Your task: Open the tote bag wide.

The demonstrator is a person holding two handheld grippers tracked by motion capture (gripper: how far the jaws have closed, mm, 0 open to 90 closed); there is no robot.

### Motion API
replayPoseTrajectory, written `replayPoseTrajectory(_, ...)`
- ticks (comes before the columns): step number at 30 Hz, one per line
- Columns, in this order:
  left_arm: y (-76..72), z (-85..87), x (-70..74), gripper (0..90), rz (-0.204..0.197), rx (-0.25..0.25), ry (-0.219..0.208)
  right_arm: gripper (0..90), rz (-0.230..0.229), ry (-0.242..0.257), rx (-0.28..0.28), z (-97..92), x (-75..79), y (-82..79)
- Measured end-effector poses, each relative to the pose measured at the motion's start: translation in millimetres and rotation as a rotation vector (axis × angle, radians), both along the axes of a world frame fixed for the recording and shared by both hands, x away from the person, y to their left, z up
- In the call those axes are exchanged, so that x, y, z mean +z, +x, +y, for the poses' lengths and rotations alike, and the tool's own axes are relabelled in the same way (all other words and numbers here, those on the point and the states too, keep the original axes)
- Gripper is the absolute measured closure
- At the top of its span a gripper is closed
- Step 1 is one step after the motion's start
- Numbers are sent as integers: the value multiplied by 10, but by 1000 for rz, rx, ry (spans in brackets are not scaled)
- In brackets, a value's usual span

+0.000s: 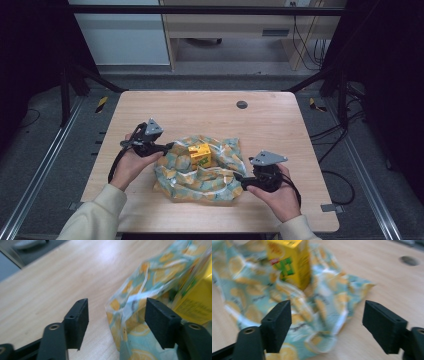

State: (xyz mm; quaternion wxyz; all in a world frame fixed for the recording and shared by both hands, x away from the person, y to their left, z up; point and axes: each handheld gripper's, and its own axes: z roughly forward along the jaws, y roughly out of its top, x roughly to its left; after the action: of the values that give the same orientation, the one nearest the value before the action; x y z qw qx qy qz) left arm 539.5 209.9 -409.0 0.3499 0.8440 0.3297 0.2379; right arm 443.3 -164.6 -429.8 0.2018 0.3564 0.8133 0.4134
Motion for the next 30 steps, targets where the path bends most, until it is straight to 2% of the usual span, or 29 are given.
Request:
replayPoseTrajectory(1,0,0,0,328,0,0,0,226,0,0,0,0,0,0)
replayPoseTrajectory(2,-34,68,87,294,-9,14,5,187,-12,-1,-67,-91,83,27)
replayPoseTrajectory(4,-51,127,122,273,-14,25,4,178,-15,4,-88,-135,101,45)
replayPoseTrajectory(6,-72,242,156,241,-14,51,2,162,-13,22,-152,-271,135,93)
replayPoseTrajectory(7,-80,360,158,206,-5,78,8,146,-12,42,-226,-425,147,145)
replayPoseTrajectory(8,-83,429,149,192,2,99,8,140,-8,50,-252,-473,143,163)
replayPoseTrajectory(9,-83,429,149,177,2,99,8,133,-8,53,-277,-538,133,190)
replayPoseTrajectory(12,-103,651,81,165,21,150,-9,116,8,61,-332,-658,95,244)
replayPoseTrajectory(15,-150,865,-57,150,47,193,-13,101,34,87,-405,-788,4,314)
replayPoseTrajectory(19,-222,1006,-233,135,71,215,-2,72,64,99,-420,-819,-127,364)
replayPoseTrajectory(21,-242,1030,-277,126,75,221,-1,68,85,82,-415,-803,-213,381)
replayPoseTrajectory(23,-302,1085,-422,109,99,227,14,69,105,73,-417,-791,-291,389)
replayPoseTrajectory(24,-323,1099,-475,101,109,225,9,67,116,74,-411,-784,-321,387)
replayPoseTrajectory(26,-358,1133,-561,87,119,222,10,75,130,64,-415,-779,-366,383)
replayPoseTrajectory(27,-358,1133,-561,84,119,222,10,75,130,64,-415,-779,-366,383)
replayPoseTrajectory(30,-426,1184,-665,81,140,229,9,120,152,22,-431,-770,-474,337)
